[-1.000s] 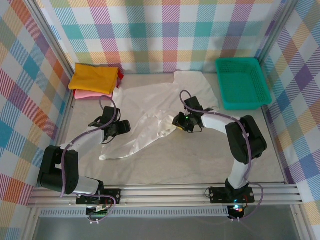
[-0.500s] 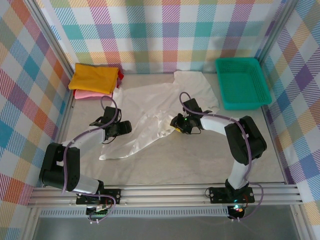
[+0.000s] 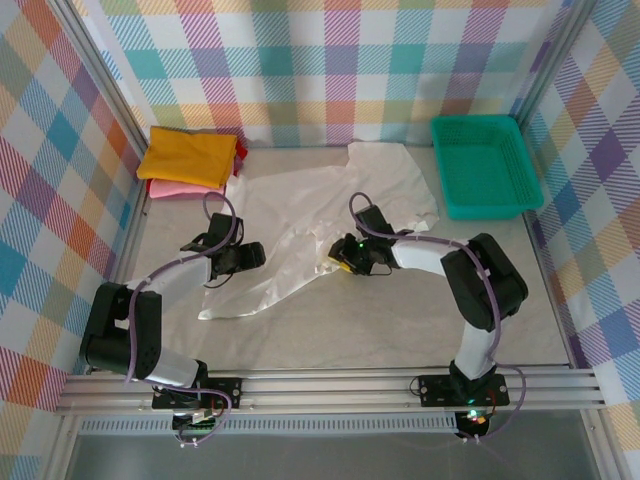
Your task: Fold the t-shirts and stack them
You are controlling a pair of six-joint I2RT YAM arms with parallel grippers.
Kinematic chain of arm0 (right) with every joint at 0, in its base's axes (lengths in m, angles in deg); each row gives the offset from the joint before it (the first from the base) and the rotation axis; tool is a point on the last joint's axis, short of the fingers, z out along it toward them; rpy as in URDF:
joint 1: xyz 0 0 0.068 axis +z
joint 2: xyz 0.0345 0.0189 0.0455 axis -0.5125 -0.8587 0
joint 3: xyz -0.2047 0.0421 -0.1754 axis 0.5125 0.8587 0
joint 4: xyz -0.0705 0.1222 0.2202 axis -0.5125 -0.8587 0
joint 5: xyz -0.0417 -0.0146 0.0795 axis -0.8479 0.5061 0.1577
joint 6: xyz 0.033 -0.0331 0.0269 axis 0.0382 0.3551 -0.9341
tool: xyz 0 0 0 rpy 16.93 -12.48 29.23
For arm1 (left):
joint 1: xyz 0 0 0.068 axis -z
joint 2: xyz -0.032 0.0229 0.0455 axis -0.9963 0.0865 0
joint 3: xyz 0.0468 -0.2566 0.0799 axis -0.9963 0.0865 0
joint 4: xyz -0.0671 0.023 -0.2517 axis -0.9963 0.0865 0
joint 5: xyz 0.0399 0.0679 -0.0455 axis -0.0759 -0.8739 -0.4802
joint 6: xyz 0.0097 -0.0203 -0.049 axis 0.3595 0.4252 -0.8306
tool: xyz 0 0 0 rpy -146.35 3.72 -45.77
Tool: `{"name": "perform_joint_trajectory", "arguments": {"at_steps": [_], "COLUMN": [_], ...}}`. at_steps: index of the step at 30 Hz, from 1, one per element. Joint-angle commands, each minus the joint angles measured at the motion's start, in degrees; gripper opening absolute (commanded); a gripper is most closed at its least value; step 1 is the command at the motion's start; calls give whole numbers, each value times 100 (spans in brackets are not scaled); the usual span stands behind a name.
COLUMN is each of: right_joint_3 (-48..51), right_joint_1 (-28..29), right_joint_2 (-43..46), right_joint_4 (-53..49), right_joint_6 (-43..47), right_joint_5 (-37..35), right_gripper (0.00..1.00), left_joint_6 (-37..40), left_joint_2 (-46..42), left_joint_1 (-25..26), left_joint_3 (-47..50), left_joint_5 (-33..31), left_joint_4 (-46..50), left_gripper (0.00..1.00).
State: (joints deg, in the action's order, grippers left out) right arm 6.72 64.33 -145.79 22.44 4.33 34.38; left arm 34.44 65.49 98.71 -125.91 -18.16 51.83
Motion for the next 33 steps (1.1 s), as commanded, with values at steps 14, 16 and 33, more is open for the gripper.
{"name": "perform_joint_trajectory", "arguments": {"at_steps": [14,16,33], "right_joint_3": [-220,-173,-536], "right_joint_1": [102,105,86], "right_joint_2": [-245,-123,-309], "right_joint_4": [334,303,-21], "right_joint_6": [-329,-358,-96], "right_joint_5": [-232,-310,-662], "right_gripper": [31,33,32], "left_joint_6": [33,36,64], "left_joint_2": [-20,-31,-48], "left_joint_1": [-31,-31,-31], "left_joint_3": [-41,-34,-5], "left_joint_5": [83,81,101], "left_joint_4": [-91,-86,-105], "left_gripper": [72,72,72]}}
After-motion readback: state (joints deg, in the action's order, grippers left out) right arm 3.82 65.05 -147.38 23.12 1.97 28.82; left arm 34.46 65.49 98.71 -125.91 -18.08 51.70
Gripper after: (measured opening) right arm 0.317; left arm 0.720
